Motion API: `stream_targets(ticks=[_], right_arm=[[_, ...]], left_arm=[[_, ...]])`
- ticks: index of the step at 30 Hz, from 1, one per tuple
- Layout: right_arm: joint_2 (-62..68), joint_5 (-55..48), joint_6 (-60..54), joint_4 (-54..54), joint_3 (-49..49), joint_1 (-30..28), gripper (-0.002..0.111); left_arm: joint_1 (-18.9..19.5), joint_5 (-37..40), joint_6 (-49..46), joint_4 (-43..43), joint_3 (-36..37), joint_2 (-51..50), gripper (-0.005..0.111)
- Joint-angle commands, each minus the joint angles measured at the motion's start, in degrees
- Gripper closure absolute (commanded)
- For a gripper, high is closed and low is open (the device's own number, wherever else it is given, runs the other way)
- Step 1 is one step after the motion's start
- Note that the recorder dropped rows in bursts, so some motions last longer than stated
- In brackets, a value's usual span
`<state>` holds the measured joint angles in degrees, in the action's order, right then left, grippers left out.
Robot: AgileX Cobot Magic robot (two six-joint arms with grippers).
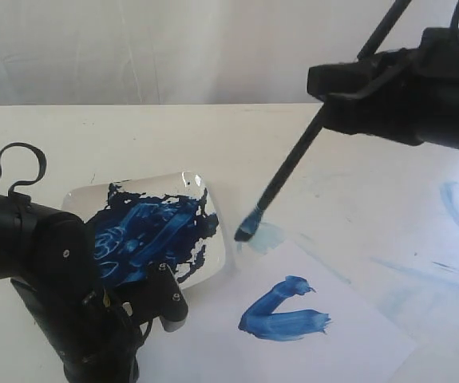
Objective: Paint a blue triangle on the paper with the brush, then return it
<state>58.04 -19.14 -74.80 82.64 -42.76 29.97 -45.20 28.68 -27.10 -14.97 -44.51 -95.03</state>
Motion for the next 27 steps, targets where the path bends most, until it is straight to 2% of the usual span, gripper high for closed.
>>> stream_targets(ticks=[1, 8, 17, 27], right_arm=[[1.60, -6.54, 15.88, -20.21, -3.08, -6.55, 0.108], [3.86, -4.49, 14.43, -20.39, -5.75, -7.24, 0.108], [9.81, -8.70, 12.97, -19.92, -5.75, -7.11, 0.108], [11.31, -1.62, 10.57, -19.67, -1.75, -7.11, 0.108]], left_arm=[[-0.08, 1.43, 0.15, -0.45, 0.53, -0.35, 0.107], [-0.08, 1.32, 0.15, -0.43, 0.53, -0.35, 0.107], [-0.08, 0.99, 0.15, -0.43, 0.53, -0.35, 0.107], [-0.08, 0.99, 0.15, -0.43, 0.53, -0.35, 0.107]])
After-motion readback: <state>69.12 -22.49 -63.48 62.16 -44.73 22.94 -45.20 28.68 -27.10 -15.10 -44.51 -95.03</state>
